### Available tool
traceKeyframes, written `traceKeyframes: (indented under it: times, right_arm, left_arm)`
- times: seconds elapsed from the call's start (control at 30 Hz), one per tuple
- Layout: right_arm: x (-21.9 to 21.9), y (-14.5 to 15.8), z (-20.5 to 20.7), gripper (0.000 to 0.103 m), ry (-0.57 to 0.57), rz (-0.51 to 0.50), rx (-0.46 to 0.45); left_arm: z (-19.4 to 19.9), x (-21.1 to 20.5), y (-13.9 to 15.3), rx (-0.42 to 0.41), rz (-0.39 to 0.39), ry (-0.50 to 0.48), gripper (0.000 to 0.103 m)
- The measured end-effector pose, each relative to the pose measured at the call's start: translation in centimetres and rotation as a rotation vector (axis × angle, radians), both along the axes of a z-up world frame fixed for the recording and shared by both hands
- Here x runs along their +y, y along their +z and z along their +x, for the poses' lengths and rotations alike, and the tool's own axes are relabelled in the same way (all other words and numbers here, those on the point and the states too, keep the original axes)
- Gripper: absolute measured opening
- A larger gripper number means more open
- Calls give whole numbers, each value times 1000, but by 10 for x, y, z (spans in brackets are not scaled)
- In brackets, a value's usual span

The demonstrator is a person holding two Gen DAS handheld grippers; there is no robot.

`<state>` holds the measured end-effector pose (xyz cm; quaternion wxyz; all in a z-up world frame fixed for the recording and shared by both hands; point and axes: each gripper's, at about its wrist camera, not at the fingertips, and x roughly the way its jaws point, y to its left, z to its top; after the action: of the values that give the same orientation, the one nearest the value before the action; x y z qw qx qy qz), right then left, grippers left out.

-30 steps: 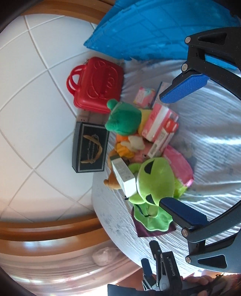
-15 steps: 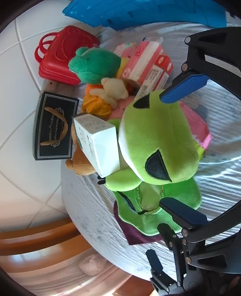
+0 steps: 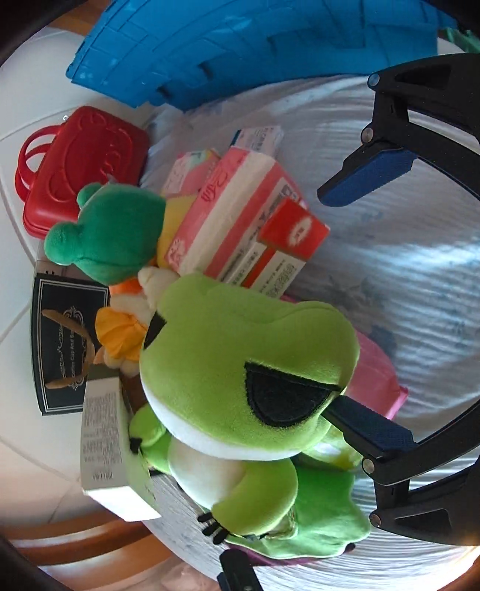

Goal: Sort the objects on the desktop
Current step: 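Move both grippers back to the pile toward the large green plush frog, then grasp the large green plush frog with both grippers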

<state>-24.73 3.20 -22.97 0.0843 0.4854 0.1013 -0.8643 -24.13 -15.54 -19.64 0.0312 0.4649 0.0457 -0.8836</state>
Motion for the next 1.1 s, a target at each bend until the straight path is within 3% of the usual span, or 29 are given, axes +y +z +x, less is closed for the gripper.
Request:
traceKeyframes:
  times: [0.1, 0.23, 0.37, 0.47, 0.7, 0.77, 0.8, 0.87, 1.1]
  right_arm:
    - [9, -7, -9, 103, -8, -8, -27]
    - [17, 4, 2, 103, 4, -70, -29]
    - [8, 32, 11, 103, 57, -159, 22]
    - [-9, 36, 2, 103, 92, -187, 25]
    - [-35, 6, -16, 103, 97, -180, -33]
    - [-36, -2, -22, 102, 90, -188, -47]
    - [-36, -7, -26, 92, 90, -191, -61]
    - [-35, -16, -28, 83, 92, -204, -91]
    - [-33, 3, -14, 74, 133, -191, -46]
  left_arm:
    - [-20, 12, -26, -83, -43, -19, 74]
    - [-13, 16, -51, -131, 68, -46, 74]
    - [-7, 23, -67, -164, 78, -51, 73]
    - [-7, 23, -69, -160, 86, -41, 73]
    - [-8, 19, -69, -128, 111, -37, 73]
    - [-10, 18, -70, -122, 124, -33, 69]
    - [-12, 18, -70, -126, 125, -29, 64]
    - [-13, 23, -69, -128, 93, -37, 60]
    - [1, 29, -41, -77, 57, -35, 53]
